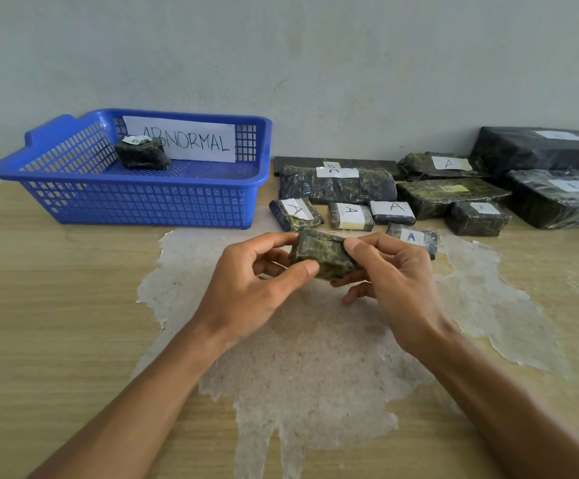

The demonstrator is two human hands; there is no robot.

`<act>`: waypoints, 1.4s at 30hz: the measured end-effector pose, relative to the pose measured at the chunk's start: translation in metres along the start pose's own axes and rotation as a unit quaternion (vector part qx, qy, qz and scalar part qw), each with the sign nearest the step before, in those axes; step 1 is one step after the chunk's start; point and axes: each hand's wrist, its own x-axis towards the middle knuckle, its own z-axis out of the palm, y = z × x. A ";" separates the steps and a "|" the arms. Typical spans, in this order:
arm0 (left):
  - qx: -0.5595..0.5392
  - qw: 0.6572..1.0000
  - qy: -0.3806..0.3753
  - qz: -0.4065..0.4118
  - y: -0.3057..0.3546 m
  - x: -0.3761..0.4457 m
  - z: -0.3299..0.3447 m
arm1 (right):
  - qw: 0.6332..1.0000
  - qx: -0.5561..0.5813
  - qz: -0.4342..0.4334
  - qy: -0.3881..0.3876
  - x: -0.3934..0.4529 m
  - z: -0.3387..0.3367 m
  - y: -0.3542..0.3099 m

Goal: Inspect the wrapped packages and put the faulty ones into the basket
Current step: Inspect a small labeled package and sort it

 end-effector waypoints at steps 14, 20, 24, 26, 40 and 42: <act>0.027 0.999 0.022 0.017 0.004 -0.002 0.001 | 0.992 -0.064 -0.060 -0.089 -0.006 0.000 0.000; 0.067 0.997 0.019 0.019 0.001 -0.002 0.001 | 0.993 -0.070 -0.051 -0.074 -0.005 0.000 0.001; 0.088 0.995 0.021 0.030 0.002 -0.002 0.000 | 0.993 -0.065 -0.036 -0.088 -0.006 0.000 0.001; 0.088 0.995 0.024 0.033 0.001 -0.002 0.000 | 0.993 -0.052 -0.036 -0.102 -0.006 -0.001 0.001; -0.095 0.994 -0.040 -0.019 0.006 0.001 -0.005 | 0.985 -0.058 -0.147 -0.064 0.000 -0.001 0.010; -0.119 0.991 -0.049 -0.026 0.007 0.002 -0.006 | 0.983 -0.054 -0.160 -0.067 -0.001 0.000 0.009</act>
